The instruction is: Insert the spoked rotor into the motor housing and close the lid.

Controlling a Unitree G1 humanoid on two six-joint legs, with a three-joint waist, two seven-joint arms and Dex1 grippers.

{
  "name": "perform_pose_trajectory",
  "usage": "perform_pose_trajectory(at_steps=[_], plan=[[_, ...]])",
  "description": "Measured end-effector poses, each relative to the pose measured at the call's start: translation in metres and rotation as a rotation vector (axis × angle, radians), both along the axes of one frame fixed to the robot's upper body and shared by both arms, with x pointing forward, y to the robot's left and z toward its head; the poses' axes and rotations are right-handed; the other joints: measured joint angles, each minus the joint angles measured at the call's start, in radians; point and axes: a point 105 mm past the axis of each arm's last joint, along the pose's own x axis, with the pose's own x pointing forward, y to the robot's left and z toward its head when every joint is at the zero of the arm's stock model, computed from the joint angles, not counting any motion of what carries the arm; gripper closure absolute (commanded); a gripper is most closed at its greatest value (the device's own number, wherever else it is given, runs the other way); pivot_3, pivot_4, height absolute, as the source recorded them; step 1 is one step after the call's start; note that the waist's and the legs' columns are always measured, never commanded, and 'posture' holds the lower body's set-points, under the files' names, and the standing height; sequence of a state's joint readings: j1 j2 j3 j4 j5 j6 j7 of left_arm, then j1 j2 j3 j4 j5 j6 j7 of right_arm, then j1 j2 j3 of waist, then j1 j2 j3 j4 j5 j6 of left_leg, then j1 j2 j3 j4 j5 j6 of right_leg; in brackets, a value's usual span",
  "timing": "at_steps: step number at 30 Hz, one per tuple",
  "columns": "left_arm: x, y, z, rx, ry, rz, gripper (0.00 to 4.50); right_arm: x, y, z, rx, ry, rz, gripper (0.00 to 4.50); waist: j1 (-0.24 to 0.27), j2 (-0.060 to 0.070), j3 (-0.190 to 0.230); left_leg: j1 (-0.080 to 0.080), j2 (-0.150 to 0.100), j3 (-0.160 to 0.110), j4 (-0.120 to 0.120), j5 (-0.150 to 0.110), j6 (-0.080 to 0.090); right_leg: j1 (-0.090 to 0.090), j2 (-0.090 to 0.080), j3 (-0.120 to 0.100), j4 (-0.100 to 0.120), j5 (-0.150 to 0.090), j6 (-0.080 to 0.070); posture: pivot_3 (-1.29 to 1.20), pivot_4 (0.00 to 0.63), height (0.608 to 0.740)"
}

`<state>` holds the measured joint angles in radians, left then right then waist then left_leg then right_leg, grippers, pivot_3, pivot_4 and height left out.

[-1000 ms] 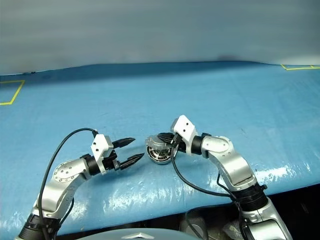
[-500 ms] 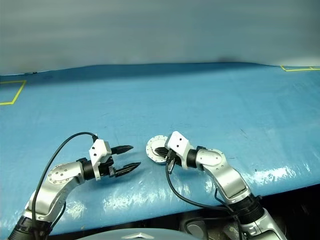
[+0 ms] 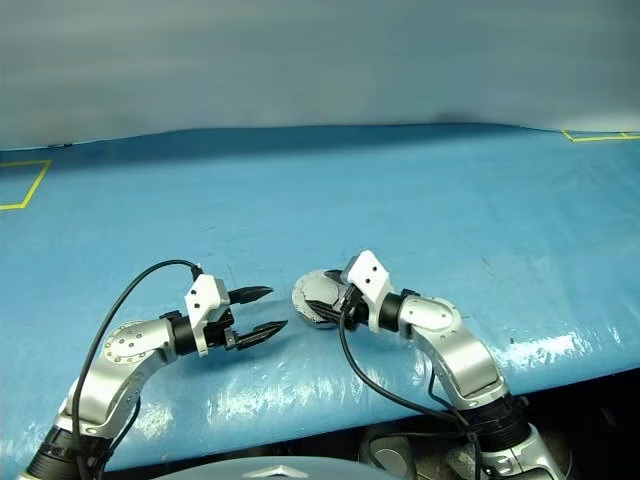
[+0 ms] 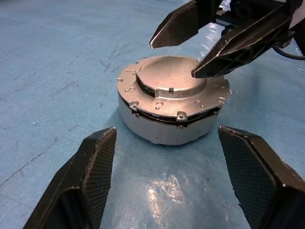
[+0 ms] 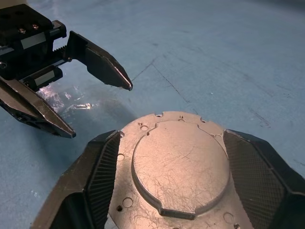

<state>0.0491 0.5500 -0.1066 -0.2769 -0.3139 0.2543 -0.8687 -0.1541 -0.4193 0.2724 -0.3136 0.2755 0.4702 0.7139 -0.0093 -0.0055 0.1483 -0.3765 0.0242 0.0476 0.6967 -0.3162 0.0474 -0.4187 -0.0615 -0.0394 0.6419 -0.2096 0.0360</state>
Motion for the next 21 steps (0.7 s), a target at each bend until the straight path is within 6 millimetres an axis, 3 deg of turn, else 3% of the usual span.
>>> perform_pose_trajectory(at_steps=[1, 16, 19, 21], plan=[[0.0, 0.0, 0.0, 0.0, 0.0, 0.001, 0.86, 0.0, 0.001, -0.001, -0.002, 0.002, 0.002, 0.02, 0.0, 0.0, 0.0, 0.0, 0.0, 0.0, 0.0, 0.0, 0.0, 0.0, 0.0, 0.0, 0.0, 0.0, 0.0, 0.0, 0.15, 0.74], [0.001, -0.001, -0.003, 0.003, -0.014, 0.029, 0.86, 0.004, 0.002, -0.017, -0.09, 0.014, -0.014, 0.02, 0.0, 0.0, 0.0, 0.0, 0.0, 0.0, 0.0, 0.0, 0.0, 0.0, 0.0, 0.0, 0.0, 0.0, 0.0, 0.0, 0.15, 0.74], [0.001, -0.003, -0.002, -0.008, -0.02, 0.031, 0.86, 0.005, 0.001, -0.018, -0.111, -0.01, -0.01, 0.59, 0.0, 0.0, 0.0, 0.0, 0.0, 0.0, 0.0, 0.0, 0.0, 0.0, 0.0, 0.0, 0.0, 0.0, 0.0, 0.0, 0.15, 0.74], [0.001, -0.004, -0.002, -0.01, -0.021, 0.031, 0.86, 0.005, 0.001, -0.018, -0.13, -0.03, -0.001, 1.21, 0.0, 0.0, 0.0, 0.0, 0.0, 0.0, 0.0, 0.0, 0.0, 0.0, 0.0, 0.0, 0.0, 0.0, 0.0, 0.0, 0.15, 0.74]])
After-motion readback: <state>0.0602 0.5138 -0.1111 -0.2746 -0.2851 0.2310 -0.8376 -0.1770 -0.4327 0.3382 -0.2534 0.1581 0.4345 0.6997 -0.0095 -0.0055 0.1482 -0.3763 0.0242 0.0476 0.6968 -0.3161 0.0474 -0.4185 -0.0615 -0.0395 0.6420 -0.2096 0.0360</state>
